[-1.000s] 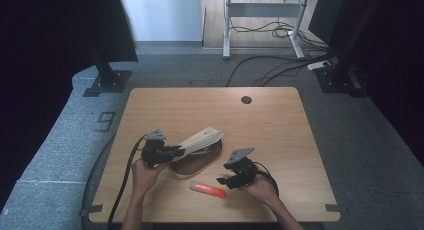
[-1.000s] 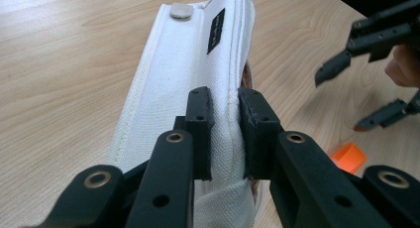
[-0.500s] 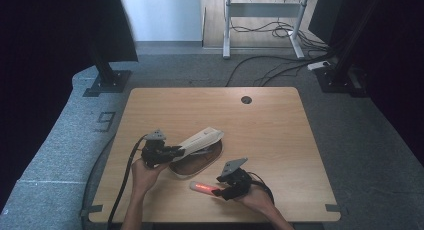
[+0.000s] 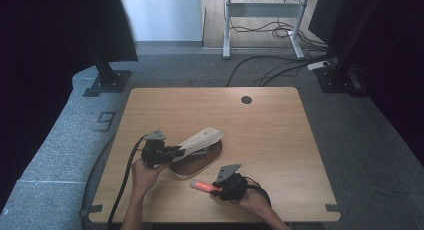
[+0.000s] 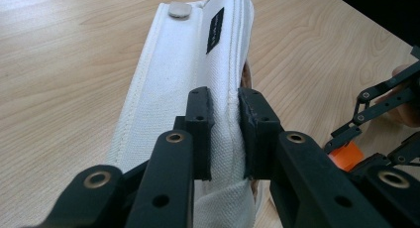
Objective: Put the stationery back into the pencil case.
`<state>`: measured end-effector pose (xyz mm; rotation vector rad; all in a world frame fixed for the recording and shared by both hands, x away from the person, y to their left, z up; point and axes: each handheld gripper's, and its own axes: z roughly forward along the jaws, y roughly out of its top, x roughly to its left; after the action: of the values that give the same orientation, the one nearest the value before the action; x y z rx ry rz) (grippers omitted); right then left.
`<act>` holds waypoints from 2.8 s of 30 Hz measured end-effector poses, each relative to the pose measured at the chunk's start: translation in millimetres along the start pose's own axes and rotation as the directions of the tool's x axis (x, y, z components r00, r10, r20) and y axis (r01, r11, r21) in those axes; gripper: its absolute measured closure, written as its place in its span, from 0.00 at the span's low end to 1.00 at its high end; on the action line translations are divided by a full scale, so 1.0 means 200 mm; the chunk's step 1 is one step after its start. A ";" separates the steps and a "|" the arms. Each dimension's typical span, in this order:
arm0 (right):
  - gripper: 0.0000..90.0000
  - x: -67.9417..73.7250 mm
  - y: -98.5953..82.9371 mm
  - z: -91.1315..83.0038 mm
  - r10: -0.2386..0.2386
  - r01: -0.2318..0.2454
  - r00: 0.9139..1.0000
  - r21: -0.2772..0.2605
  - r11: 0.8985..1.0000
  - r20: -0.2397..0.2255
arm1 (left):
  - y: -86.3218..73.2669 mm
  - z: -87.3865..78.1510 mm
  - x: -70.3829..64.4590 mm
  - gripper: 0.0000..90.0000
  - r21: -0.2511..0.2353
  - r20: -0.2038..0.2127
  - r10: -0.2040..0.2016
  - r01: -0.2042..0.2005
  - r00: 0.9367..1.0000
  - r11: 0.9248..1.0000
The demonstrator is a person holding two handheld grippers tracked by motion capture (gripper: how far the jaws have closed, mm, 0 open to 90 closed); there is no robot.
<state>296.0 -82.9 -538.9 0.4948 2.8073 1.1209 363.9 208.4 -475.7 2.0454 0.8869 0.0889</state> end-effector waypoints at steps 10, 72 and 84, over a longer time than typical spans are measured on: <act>0.73 -0.02 0.02 -0.06 0.012 -0.012 1.000 -0.030 0.999 0.011 | 0.00 0.00 0.00 0.85 0.002 0.000 0.000 0.000 1.000 1.000; 0.57 -0.27 0.30 0.16 -0.005 0.005 0.996 -0.003 1.000 0.093 | 0.00 0.01 0.00 0.84 0.009 0.008 0.000 0.000 1.000 1.000; 0.72 -0.32 0.22 0.13 0.043 -0.042 0.987 -0.011 0.999 0.156 | 0.00 0.01 0.00 0.84 0.012 0.008 -0.001 0.001 1.000 1.000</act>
<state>372.9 -57.1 -530.2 0.6166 2.6686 1.0508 364.6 206.8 -477.5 2.0548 0.8855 0.0752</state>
